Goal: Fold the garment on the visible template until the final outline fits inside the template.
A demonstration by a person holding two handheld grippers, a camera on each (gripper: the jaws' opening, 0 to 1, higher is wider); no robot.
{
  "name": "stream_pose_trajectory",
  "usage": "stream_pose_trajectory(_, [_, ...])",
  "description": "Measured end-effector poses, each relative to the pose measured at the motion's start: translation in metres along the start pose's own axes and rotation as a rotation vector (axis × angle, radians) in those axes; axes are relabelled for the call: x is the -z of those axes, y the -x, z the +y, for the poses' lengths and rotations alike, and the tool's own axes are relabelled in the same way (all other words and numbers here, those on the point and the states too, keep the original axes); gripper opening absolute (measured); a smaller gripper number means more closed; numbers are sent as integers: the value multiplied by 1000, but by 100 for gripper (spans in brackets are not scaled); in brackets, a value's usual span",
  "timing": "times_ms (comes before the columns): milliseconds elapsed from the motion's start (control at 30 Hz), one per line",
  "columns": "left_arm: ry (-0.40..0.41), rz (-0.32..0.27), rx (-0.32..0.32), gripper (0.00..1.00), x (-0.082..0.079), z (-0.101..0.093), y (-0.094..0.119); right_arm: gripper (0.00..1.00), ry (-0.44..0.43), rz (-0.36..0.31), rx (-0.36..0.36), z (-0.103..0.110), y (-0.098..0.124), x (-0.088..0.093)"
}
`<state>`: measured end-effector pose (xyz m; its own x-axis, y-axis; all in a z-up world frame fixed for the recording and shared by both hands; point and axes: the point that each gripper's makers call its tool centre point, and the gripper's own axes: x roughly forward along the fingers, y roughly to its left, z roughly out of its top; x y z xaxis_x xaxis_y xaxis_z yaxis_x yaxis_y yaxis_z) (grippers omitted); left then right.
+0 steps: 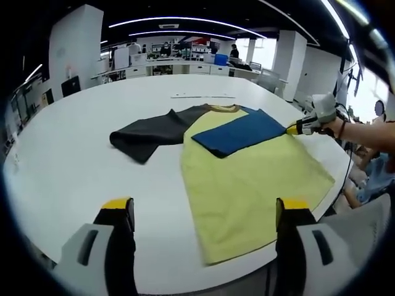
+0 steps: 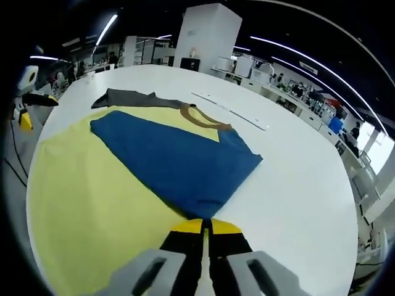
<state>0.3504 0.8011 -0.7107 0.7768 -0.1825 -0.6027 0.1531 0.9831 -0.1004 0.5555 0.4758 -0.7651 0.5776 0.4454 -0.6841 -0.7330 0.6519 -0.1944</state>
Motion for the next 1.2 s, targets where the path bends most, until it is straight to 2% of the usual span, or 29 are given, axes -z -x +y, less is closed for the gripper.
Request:
stream_pose_trajectory(100, [3, -3, -3, 93, 0, 1, 1, 0, -27, -11, 13, -1, 2, -4])
stream_pose_trajectory(267, [4, -5, -5, 93, -1, 2, 1, 12, -91, -10, 26, -3, -1, -2])
stream_pose_trajectory(400, [4, -18, -9, 93, -3, 4, 3, 12, -320, -44, 17, -2, -3, -1])
stream_pose_trajectory(467, [5, -18, -13, 93, -4, 5, 3, 11, -370, -35, 31, -5, -5, 3])
stream_pose_trajectory(567, [2, -24, -30, 92, -5, 8, 4, 10, -375, -19, 47, -6, -6, 7])
stream_pose_trajectory(767, [13, -42, -49, 90, -8, 13, 4, 2, -481, -54, 73, -2, -4, 5])
stream_pose_trajectory(833, [18, -47, -51, 90, -8, 14, 4, 0, -491, -57, 76, -1, -3, 5])
stream_pose_trajectory(933, [41, -84, -44, 88, -14, 14, 5, 0, -497, -59, 70, -3, -1, 5])
stream_pose_trajectory(1200, [33, -67, -42, 88, -10, 16, 3, 0, -497, -56, 56, -6, 1, 8])
